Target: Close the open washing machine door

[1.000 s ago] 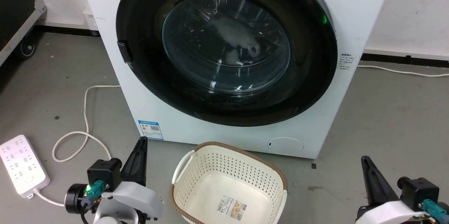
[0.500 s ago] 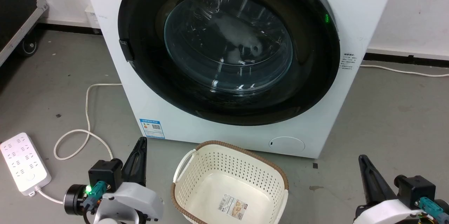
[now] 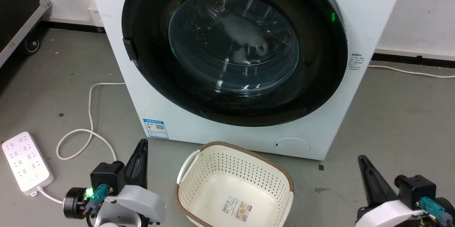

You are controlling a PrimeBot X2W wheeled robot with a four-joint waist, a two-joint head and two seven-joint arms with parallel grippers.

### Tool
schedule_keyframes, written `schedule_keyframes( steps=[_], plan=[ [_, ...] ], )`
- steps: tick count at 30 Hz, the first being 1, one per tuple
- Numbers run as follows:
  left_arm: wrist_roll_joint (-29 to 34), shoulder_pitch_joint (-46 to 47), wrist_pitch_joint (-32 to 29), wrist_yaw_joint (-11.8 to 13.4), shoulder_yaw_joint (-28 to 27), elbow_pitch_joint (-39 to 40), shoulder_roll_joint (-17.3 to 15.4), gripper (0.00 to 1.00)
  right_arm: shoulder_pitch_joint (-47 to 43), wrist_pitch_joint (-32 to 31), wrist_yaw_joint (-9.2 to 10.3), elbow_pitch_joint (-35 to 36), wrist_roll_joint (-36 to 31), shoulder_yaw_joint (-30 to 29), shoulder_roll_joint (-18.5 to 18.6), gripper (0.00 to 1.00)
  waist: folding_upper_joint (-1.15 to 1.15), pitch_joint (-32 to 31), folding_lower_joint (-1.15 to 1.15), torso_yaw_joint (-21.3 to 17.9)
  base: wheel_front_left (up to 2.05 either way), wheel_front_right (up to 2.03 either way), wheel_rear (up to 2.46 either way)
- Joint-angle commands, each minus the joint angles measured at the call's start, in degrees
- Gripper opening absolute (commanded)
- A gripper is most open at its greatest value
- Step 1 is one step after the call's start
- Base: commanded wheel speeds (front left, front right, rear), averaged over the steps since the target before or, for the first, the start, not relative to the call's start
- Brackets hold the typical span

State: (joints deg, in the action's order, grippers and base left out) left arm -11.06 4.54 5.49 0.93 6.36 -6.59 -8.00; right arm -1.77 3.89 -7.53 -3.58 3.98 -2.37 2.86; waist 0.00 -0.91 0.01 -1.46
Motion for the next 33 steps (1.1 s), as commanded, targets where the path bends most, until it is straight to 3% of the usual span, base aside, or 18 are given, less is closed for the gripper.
schedule_keyframes(
  steps=[1, 33],
  plan=[
    [0.75, -1.08, -0.38, -0.15, -0.44, 0.52, 0.38, 0.0, 0.78, -0.24, 0.02, 0.47, -0.56, 0.2, 0.01, 0.0, 0.0, 0.02, 0.0, 0.04, 0.0, 0.0, 0.0],
    [7.4, -3.31, -3.67, -0.65, -4.26, 4.43, 3.44, 0.0, 1.42, -2.6, 0.04, 2.47, -2.77, 1.6, 0.01, 0.0, 0.0, 0.6, -0.01, 0.95, 0.0, 0.0, 0.0]
  ],
)
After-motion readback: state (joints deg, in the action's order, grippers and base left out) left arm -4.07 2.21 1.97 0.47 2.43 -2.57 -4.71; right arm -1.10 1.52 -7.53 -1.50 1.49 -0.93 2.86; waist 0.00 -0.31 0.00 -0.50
